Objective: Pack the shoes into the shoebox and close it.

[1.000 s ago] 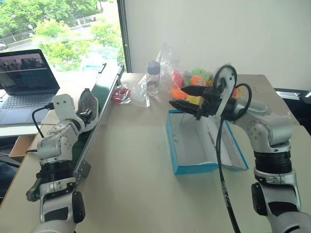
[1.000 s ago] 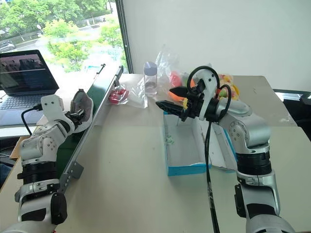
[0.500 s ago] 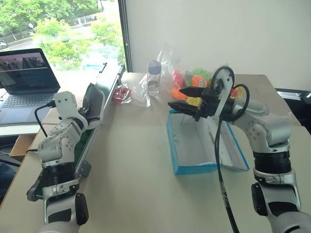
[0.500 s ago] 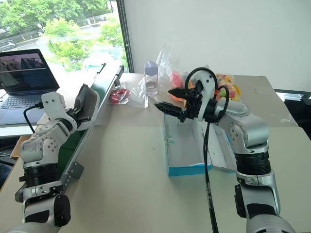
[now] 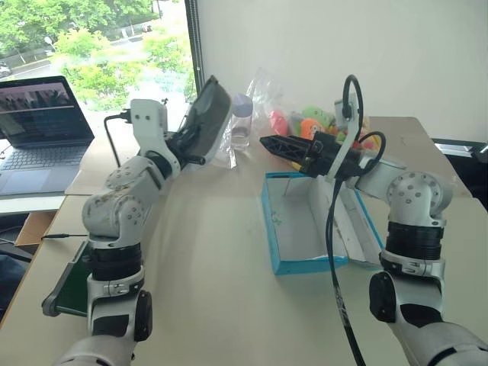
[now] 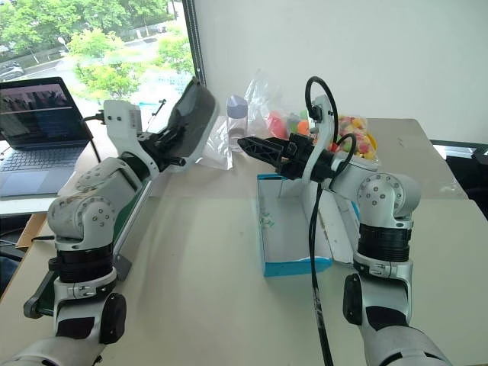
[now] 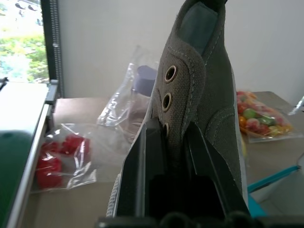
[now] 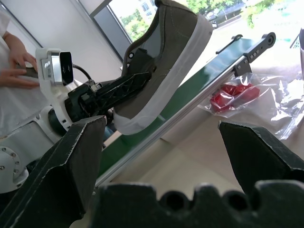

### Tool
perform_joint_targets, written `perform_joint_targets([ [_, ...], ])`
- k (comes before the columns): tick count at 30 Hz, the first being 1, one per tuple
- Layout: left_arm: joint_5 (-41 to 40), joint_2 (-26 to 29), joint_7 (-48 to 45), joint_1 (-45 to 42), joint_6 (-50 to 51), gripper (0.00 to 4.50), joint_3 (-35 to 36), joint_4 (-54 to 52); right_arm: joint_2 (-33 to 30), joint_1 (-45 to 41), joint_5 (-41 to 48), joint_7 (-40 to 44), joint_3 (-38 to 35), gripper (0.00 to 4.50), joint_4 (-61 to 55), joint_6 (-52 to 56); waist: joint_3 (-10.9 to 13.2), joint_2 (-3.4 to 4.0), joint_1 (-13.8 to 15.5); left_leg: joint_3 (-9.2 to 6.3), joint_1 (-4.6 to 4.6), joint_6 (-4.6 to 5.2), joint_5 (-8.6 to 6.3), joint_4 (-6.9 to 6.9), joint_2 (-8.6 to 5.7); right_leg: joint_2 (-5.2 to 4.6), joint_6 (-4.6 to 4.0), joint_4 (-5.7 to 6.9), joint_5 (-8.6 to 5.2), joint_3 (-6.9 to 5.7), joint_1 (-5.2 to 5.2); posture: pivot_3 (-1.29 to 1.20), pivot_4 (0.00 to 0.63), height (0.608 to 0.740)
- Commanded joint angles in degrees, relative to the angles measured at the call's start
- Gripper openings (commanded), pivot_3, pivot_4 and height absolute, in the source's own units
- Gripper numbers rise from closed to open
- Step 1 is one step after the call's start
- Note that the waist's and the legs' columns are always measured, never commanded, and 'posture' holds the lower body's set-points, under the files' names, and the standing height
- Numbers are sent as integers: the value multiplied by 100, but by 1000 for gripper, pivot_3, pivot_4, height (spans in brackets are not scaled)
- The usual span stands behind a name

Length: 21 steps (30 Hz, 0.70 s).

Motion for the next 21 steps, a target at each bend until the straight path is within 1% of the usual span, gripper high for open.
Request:
perform_joint_targets([
  [1, -238, -307, 61, -414, 115, 58, -207, -358, 68, -127, 171, -286, -185, 4500, -104, 46, 0, 0, 1, 0, -2, 0, 0, 0, 0, 3, 1, -1, 0, 0, 0, 0, 150, 740],
  [8, -538, -888, 236, -427, 508, 58, -380, -547, 190, 100, 165, -593, -232, 4500, -243, -113, 0, 0, -25, 3, -1, 4, 0, 2, 0, 19, 6, 0, -4, 15, 3, 0, 150, 740],
  [15, -614, -1254, 362, -341, 700, 58, -562, -694, 318, 133, 111, -810, -291, 4500, -190, -402, 0, 0, -39, 2, 1, 3, 3, 5, 0, 23, 12, 1, -7, 18, 4, 0, 150, 740],
  [17, -598, -1310, 399, -302, 732, 0, -607, -749, 353, 138, 97, -871, -312, 3977, -170, -514, 0, 0, -42, 3, 1, 3, 2, 5, -1, 23, 12, 0, -7, 18, 5, 0, 150, 740],
  [18, -594, -1318, 407, -294, 739, 0, -611, -753, 358, 139, 91, -875, -311, 3818, -160, -555, 0, 0, -42, 3, 1, 4, 2, 5, -1, 23, 11, 0, -6, 19, 5, 0, 150, 740],
  [20, -615, -1315, 425, -288, 776, 0, -585, -770, 370, 145, 85, -901, -334, 3239, -159, -644, 0, 0, -45, 2, 1, 4, 2, 5, 0, 24, 11, 0, -6, 20, 5, 0, 150, 740],
  [21, -622, -1310, 427, -294, 786, 0, -572, -765, 371, 142, 83, -910, -338, 2821, -145, -678, 0, 0, -46, 2, 1, 4, 2, 4, 0, 25, 11, 0, -6, 19, 5, 0, 150, 740],
])
